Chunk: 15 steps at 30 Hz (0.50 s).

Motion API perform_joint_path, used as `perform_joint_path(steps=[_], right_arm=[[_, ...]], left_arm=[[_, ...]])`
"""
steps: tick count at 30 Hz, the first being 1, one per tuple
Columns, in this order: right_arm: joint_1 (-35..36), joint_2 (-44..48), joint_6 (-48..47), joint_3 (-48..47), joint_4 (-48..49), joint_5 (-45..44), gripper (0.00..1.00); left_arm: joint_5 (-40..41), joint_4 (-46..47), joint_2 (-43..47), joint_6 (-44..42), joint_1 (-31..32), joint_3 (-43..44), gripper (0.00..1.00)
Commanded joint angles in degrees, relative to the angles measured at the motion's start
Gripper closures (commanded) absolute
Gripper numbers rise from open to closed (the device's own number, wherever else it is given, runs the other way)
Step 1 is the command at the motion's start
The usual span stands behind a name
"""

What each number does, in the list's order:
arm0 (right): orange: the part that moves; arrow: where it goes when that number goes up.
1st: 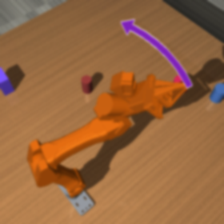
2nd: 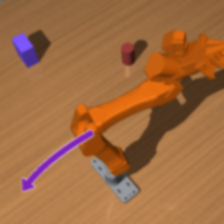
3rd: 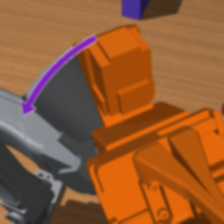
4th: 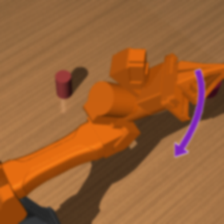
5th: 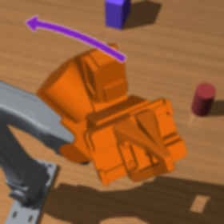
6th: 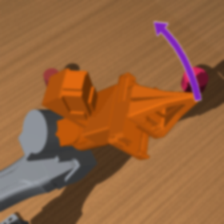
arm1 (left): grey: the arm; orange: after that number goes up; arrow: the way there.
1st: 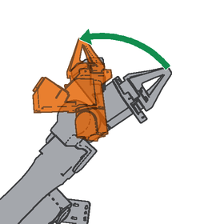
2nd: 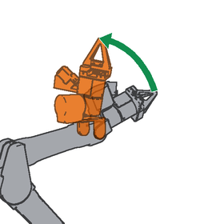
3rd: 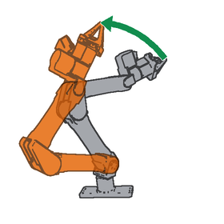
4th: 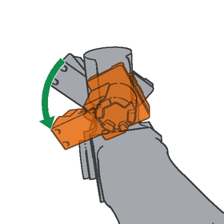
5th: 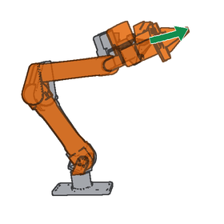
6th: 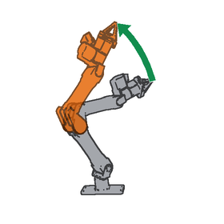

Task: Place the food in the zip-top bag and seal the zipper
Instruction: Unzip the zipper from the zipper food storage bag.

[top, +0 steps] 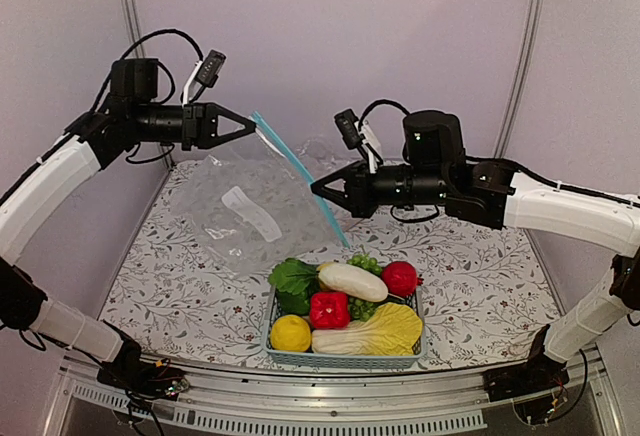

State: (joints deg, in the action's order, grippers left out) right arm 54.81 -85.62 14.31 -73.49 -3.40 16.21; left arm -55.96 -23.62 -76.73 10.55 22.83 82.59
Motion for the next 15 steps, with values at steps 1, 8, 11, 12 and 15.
perform_joint_path(steps=[1, 8, 11, 12, 15], right_arm=[[0.51, -0.95, -1.23, 1.15, -11.17, -1.37, 0.96], [1.24, -1.13, -1.65, 1.50, -12.26, -2.60, 0.97], [1.44, -1.04, -1.65, 1.68, -12.52, -2.91, 0.97], [1.50, -0.97, -1.65, 1.69, -12.65, -2.98, 0.97], [1.67, -0.95, -1.68, 1.84, -12.84, -3.18, 0.97]], left_arm=[[0.71, 6.67, 0.64, 0.81, -2.90, 3.73, 1.00], [1.70, 7.05, 0.35, 1.26, -3.72, 5.61, 1.00], [2.06, 7.09, 0.32, 1.33, -4.33, 6.20, 1.00], [2.15, 7.17, 0.36, 1.45, -4.55, 6.26, 1.00], [2.59, 7.37, 0.38, 1.84, -5.15, 6.45, 1.00]])
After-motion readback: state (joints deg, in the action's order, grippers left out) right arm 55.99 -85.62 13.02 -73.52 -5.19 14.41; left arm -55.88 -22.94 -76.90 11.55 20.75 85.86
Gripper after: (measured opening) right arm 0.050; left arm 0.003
